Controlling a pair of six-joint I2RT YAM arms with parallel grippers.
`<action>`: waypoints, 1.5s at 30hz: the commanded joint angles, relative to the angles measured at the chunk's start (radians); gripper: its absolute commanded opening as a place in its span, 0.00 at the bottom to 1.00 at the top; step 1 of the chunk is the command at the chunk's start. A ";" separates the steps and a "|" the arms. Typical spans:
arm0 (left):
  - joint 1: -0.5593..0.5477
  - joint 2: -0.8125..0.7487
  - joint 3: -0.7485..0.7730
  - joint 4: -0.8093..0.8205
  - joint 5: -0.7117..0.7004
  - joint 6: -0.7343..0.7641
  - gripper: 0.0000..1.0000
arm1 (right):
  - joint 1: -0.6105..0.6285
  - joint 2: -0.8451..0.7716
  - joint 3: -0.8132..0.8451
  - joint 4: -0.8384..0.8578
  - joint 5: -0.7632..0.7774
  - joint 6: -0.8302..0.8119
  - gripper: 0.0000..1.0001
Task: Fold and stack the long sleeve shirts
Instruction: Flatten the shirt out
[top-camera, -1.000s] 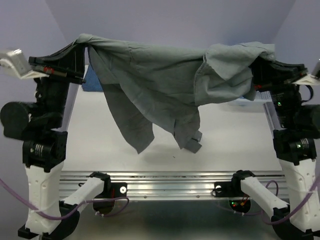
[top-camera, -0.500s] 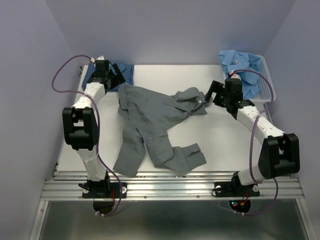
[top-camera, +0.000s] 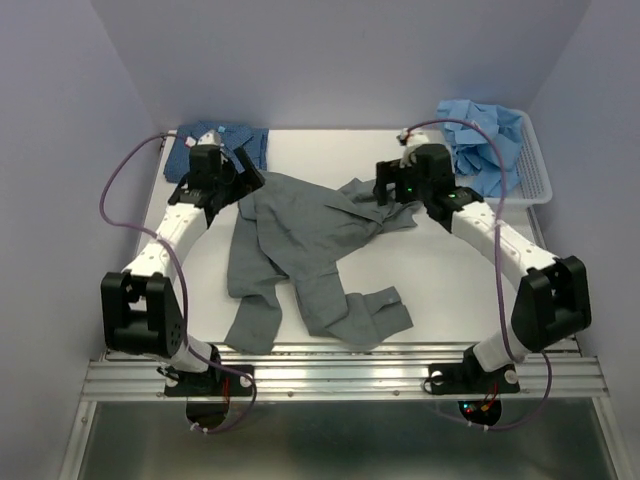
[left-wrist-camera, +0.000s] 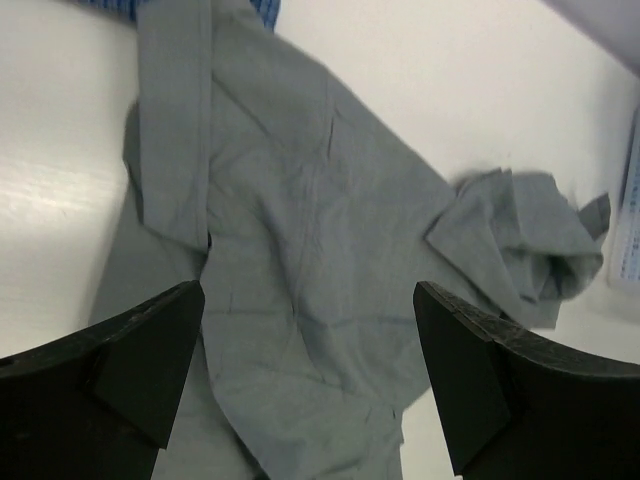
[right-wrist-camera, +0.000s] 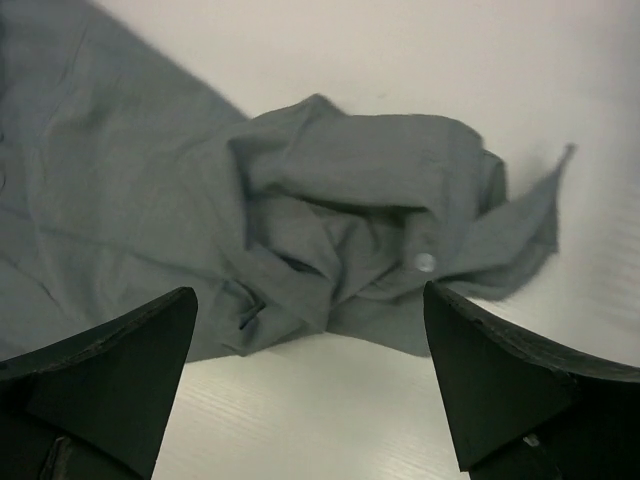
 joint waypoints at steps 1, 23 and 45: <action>-0.038 -0.142 -0.175 -0.020 0.035 -0.073 0.99 | 0.167 0.105 0.096 0.007 0.030 -0.293 1.00; -0.303 -0.050 -0.456 0.089 0.157 -0.237 0.90 | 0.281 0.628 0.429 0.019 0.586 -0.356 1.00; -0.309 -0.064 -0.312 -0.078 0.049 -0.165 0.00 | 0.013 0.348 0.107 -0.110 0.597 0.289 1.00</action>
